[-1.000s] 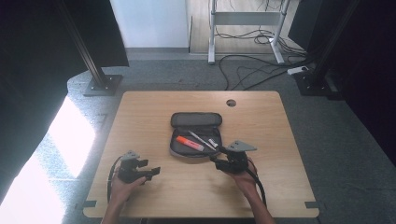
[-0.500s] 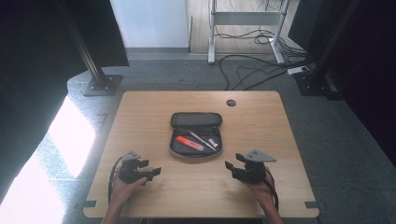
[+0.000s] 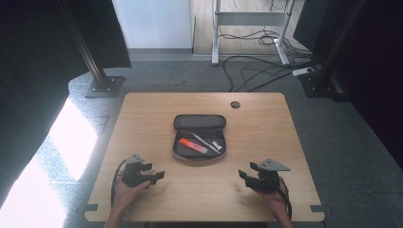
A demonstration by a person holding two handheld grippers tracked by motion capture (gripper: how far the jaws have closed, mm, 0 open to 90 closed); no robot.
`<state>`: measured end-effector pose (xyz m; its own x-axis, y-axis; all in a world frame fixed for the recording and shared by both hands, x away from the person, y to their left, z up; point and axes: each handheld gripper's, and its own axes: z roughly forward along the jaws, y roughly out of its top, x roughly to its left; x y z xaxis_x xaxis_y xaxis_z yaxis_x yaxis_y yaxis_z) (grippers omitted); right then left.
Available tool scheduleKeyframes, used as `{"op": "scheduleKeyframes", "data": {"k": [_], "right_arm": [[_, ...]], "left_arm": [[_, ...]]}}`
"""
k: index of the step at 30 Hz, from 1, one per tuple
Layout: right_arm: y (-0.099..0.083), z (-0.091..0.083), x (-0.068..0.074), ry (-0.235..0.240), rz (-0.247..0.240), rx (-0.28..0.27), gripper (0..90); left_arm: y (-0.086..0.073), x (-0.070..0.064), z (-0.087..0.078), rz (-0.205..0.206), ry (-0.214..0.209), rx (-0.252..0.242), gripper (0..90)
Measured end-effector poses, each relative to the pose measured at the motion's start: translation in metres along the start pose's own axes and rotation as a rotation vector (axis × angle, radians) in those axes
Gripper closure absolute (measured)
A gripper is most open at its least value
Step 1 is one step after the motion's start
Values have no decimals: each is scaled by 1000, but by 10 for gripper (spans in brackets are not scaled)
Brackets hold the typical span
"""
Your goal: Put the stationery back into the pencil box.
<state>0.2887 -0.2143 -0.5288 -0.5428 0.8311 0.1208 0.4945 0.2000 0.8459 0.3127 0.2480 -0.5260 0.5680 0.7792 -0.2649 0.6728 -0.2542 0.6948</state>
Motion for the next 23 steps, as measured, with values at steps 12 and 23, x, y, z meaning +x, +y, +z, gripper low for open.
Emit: {"op": "scheduleKeyframes", "data": {"k": [12,23], "right_arm": [[-2,-1,-3,-5,9,0,379],[-3,0,-5,-5,11,9,373]], "left_arm": [[0,-1,0,5,3,-2,253],[1,-1,1,8,7,2,253]]}}
